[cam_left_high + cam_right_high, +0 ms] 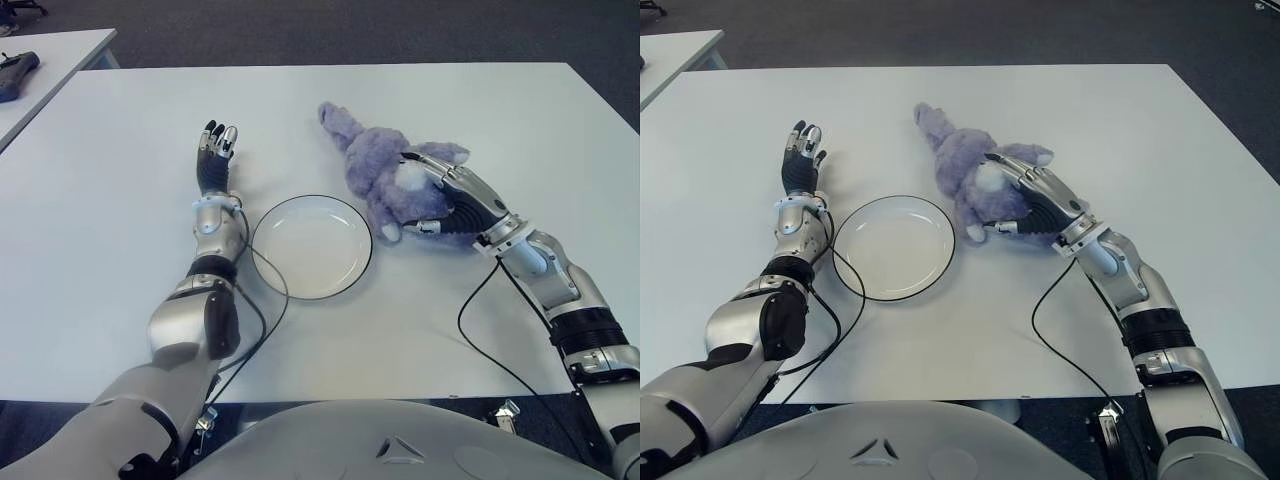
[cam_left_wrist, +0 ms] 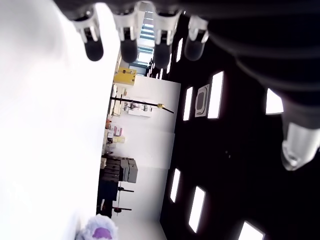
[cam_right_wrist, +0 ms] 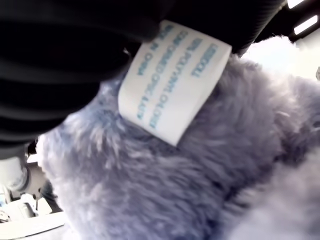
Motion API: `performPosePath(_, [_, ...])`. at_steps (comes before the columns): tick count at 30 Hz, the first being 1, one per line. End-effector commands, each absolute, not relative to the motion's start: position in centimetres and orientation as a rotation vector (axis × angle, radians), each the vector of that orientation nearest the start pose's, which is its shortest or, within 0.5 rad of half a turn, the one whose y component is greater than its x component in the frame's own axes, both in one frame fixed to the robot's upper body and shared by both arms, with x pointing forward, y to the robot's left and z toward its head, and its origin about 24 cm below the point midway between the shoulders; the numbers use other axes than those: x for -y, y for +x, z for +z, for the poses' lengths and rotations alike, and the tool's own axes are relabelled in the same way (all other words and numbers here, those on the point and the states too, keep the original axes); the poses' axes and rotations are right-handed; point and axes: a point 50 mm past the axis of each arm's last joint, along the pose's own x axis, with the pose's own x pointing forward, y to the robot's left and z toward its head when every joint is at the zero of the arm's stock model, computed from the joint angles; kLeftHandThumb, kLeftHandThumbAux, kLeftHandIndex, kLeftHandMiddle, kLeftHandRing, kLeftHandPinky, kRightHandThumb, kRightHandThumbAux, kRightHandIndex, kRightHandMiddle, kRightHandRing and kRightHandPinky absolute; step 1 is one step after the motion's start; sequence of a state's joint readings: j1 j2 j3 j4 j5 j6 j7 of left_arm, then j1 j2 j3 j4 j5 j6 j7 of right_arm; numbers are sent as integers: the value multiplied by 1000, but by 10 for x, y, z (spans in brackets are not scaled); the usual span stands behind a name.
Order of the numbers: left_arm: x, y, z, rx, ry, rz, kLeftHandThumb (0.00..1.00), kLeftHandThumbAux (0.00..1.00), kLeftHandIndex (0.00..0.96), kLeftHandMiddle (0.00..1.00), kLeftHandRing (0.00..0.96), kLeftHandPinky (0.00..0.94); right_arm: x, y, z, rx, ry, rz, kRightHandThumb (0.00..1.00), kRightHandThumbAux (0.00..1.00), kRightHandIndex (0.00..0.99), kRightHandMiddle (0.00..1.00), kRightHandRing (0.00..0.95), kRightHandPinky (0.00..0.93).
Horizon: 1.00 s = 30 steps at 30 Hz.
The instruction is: Put the doll into the plate.
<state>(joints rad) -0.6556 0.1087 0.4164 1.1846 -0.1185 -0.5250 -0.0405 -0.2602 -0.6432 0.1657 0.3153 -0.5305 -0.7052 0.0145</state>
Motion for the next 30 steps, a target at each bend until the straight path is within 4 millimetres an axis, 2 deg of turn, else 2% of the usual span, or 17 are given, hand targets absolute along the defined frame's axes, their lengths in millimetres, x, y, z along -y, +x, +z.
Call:
performPosePath(1, [-189, 252, -89, -454, -322, 333, 0, 471, 0, 98, 64, 0, 201, 269, 51, 310, -1202, 635, 185, 424, 0, 0, 137, 411])
performPosePath(11, [-189, 251, -88, -444, -320, 344, 0, 448, 3, 95, 62, 11, 201, 275, 40, 290, -1214, 619, 260, 459, 78, 0, 169, 485])
performPosePath(13, [-189, 251, -88, -441, -320, 344, 0, 442, 5, 91, 58, 5, 201, 278, 36, 283, -1213, 613, 283, 469, 110, 0, 171, 425])
performPosePath(14, [-189, 251, -88, -441, -320, 344, 0, 440, 6, 91, 57, 8, 201, 279, 35, 280, -1212, 611, 301, 471, 125, 0, 161, 326])
performPosePath(15, [-189, 251, -88, -439, -321, 343, 0, 440, 6, 91, 57, 9, 200, 282, 31, 269, -1209, 600, 304, 471, 128, 0, 159, 309])
performPosePath(16, [-189, 251, -88, -438, -322, 343, 0, 437, 7, 90, 56, 12, 200, 284, 28, 261, -1207, 592, 333, 478, 164, 25, 147, 232])
performPosePath(18, [-189, 251, -88, -436, -323, 343, 0, 436, 7, 90, 56, 13, 199, 288, 25, 251, -1203, 580, 343, 480, 174, 33, 143, 208])
performPosePath(19, [-189, 251, -87, -432, -327, 342, 0, 434, 7, 89, 56, 13, 198, 291, 23, 248, -1197, 558, 356, 483, 193, 45, 141, 225])
performPosePath(20, [-190, 251, -87, -429, -329, 342, 0, 429, 8, 88, 56, 9, 196, 293, 21, 246, -1193, 542, 604, 652, 362, 131, 230, 353])
performPosePath(21, [-190, 251, -87, -426, -330, 341, 0, 428, 8, 88, 56, 8, 195, 296, 20, 244, -1188, 521, 646, 680, 391, 146, 245, 375])
performPosePath(22, [-190, 251, -87, -425, -330, 340, 0, 427, 10, 88, 56, 8, 194, 298, 19, 244, -1186, 509, 681, 700, 415, 199, 314, 443])
performPosePath(26, [-190, 250, -87, -422, -327, 340, 0, 424, 15, 87, 57, 18, 188, 310, 13, 202, -1186, 447, 695, 703, 429, 304, 405, 532])
performPosePath(30, [-190, 249, -87, -415, -331, 340, 0, 417, 20, 84, 54, 11, 184, 317, 7, 168, -1175, 404, 694, 701, 436, 372, 454, 567])
